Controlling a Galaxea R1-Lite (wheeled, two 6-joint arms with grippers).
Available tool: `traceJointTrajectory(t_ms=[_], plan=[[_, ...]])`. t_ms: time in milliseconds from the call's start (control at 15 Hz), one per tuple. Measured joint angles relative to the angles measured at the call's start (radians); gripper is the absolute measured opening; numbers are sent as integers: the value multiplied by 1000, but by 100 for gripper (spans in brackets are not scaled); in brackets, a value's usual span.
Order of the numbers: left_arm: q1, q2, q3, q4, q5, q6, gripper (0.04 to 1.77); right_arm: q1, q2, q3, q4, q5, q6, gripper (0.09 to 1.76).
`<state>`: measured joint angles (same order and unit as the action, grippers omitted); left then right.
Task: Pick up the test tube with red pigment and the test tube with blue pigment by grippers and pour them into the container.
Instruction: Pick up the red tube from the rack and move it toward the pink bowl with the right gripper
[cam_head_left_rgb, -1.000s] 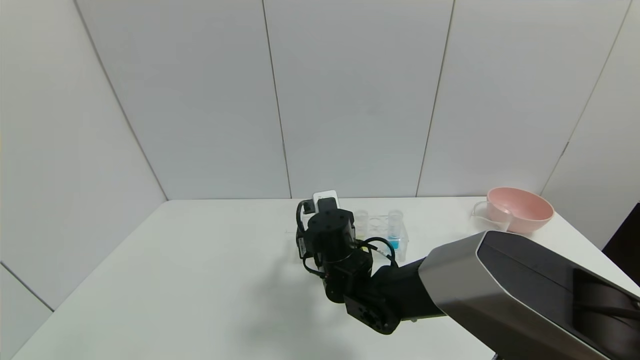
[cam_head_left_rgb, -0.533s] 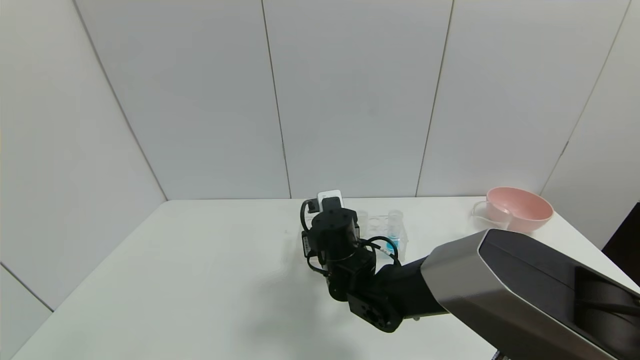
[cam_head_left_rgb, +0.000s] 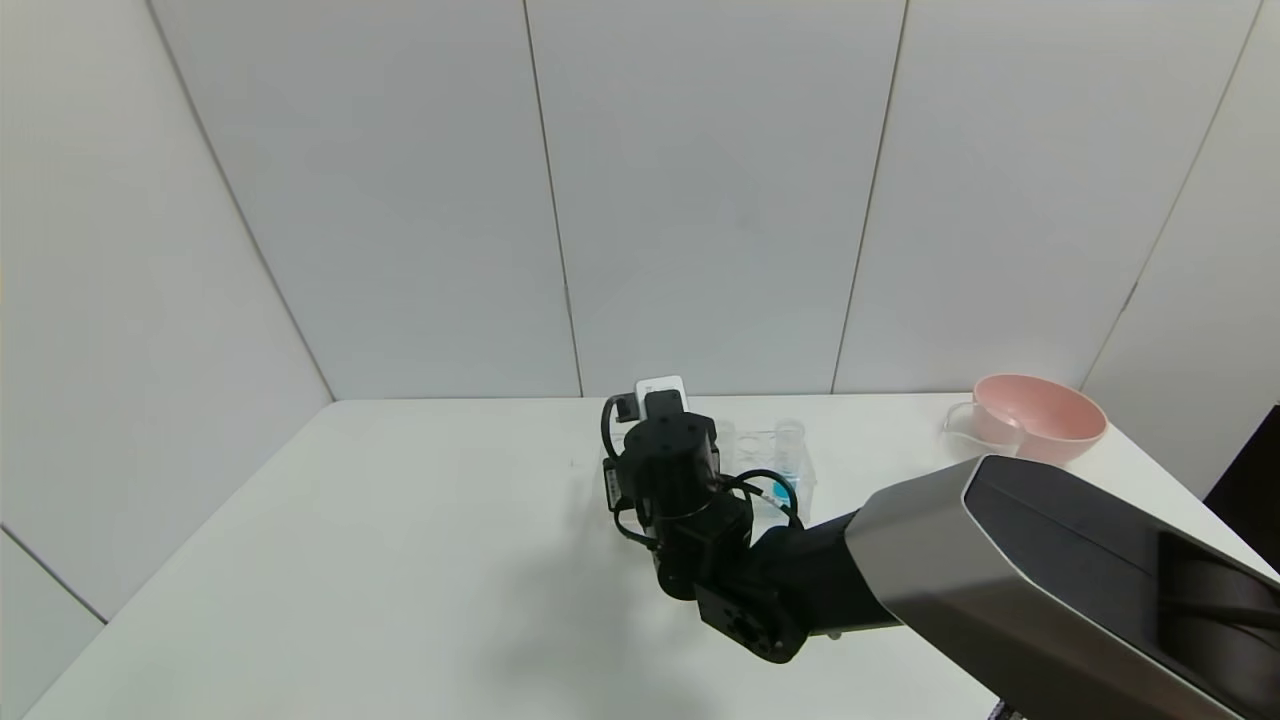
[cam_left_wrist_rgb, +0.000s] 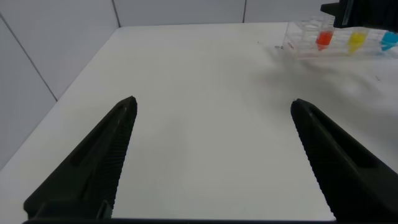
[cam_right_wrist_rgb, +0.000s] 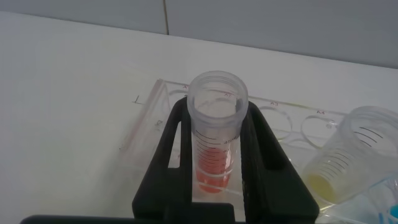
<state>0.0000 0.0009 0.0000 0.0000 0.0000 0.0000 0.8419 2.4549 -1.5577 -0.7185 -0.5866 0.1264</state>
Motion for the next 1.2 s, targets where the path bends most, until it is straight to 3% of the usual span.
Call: traceJointTrajectory(t_ms=[1200], plan=[[0,0,0,0,0,0,176,2,-119,-36,6,6,-97,51]])
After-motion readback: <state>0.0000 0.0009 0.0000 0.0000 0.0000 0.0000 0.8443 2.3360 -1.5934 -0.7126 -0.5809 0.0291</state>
